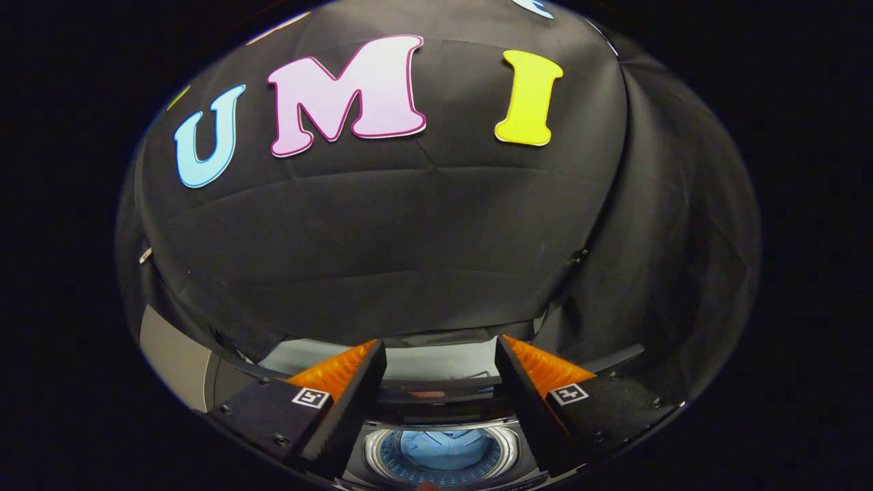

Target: Put the clothes into the washing machine and then close the washing machine lid.

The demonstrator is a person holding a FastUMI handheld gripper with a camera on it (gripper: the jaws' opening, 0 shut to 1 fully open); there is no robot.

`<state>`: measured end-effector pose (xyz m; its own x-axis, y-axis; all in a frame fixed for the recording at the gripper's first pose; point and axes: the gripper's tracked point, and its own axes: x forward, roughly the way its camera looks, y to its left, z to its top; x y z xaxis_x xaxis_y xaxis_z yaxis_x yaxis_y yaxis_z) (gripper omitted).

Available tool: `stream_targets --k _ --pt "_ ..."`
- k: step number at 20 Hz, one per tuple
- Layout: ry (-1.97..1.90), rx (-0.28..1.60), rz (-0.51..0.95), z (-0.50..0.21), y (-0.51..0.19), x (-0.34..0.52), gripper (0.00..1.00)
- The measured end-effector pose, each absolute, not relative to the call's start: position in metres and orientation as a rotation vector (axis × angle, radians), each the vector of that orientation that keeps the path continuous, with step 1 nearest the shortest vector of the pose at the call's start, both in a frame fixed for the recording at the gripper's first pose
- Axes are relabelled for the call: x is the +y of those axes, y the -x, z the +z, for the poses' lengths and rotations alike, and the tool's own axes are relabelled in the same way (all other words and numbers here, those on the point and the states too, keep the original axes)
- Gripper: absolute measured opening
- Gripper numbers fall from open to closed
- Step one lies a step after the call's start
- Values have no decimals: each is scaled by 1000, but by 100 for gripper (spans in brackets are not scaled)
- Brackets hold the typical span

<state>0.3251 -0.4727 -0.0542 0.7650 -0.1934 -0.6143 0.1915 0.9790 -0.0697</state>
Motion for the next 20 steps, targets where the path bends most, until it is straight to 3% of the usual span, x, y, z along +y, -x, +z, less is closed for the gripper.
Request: stream_targets --k 20 --pt "25 616 -229 -50 -247 -465 100"
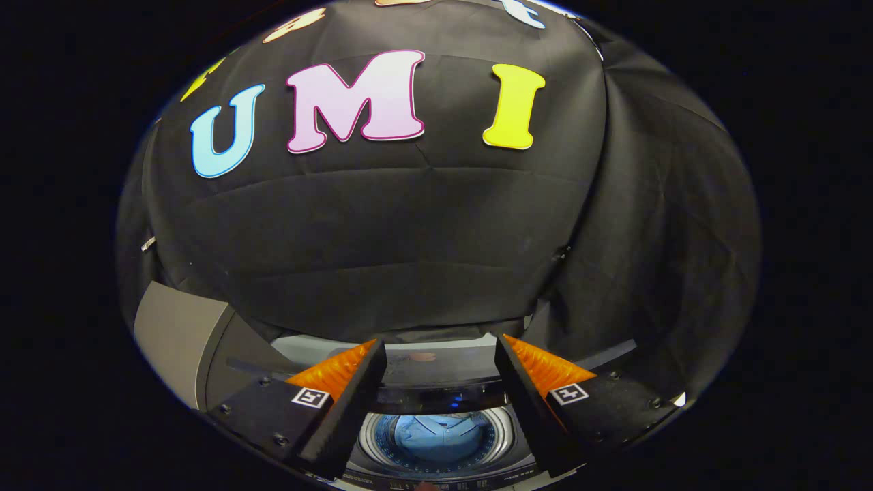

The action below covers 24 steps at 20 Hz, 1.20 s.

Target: Put the clothes into the washing machine and then close the washing machine lid.

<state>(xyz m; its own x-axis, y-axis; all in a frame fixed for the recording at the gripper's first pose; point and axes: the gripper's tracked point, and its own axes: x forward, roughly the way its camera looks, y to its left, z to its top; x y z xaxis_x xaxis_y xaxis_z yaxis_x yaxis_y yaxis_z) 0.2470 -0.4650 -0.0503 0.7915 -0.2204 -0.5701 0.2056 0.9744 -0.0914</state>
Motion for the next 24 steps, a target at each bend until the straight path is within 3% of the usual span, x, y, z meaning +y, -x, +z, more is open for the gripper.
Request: stream_targets --k 10,18,24 --pt "17 636 -215 -80 -212 -458 100" --pt "-13 827 -223 -166 -157 -458 100" --pt "-4 847 -219 -174 -147 -454 100"
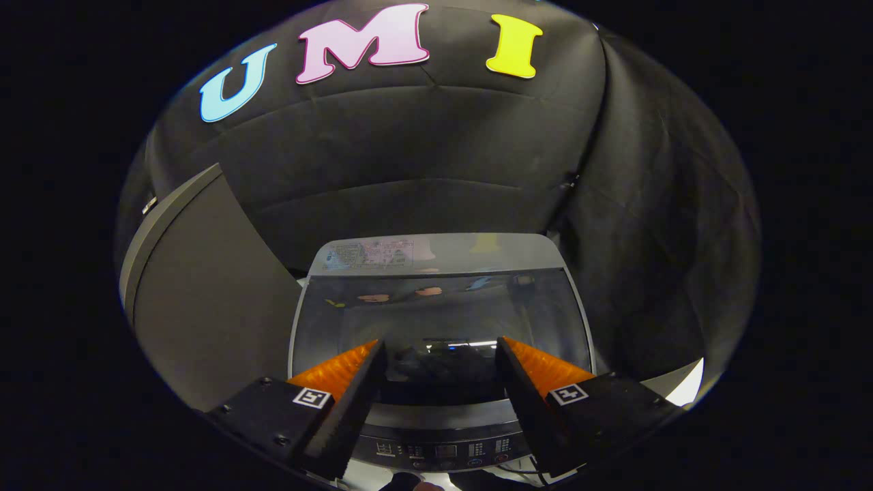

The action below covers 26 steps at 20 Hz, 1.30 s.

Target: Put the clothes into the washing machine and then close the washing machine lid.

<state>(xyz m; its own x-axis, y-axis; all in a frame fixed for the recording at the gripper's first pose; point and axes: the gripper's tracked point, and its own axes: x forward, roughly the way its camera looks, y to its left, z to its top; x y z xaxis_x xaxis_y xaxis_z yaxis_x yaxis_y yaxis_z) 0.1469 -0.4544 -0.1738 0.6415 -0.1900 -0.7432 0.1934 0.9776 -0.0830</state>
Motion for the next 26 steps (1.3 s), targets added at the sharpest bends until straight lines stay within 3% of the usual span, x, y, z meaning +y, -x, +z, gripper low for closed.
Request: stream_targets --k 6,15,26 --pt "0 737 -200 -130 -160 -452 100" --pt "-30 364 -157 -11 -173 -436 99" --pt "8 95 -129 84 -131 -396 99"
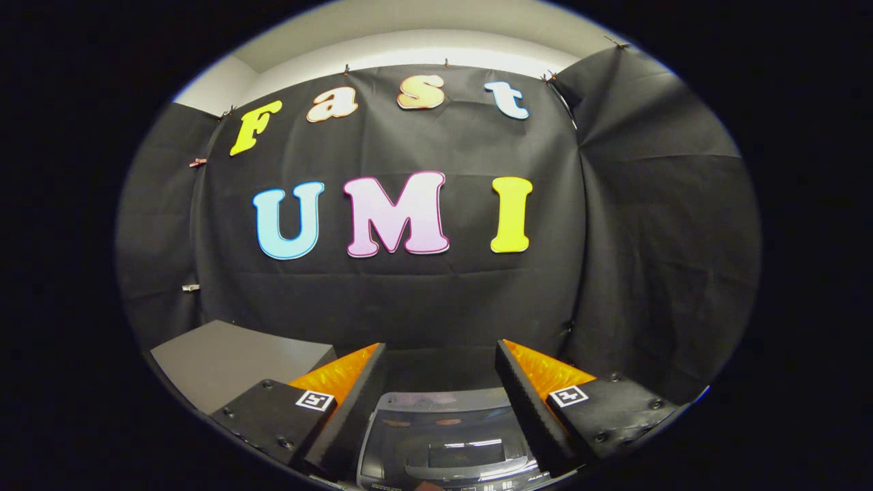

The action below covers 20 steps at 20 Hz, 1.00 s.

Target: Put the clothes into the washing machine and then close the washing machine lid.

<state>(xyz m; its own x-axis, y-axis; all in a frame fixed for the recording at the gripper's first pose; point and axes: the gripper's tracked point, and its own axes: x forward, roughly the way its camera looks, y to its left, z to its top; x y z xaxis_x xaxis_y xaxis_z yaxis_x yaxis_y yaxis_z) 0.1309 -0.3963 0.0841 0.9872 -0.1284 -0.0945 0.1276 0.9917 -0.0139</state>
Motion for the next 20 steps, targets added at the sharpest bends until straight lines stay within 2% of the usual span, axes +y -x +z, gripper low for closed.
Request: stream_targets --k 7,20 --pt "48 -24 -121 145 -107 -385 98" --pt "57 -18 -83 139 -112 -361 99"
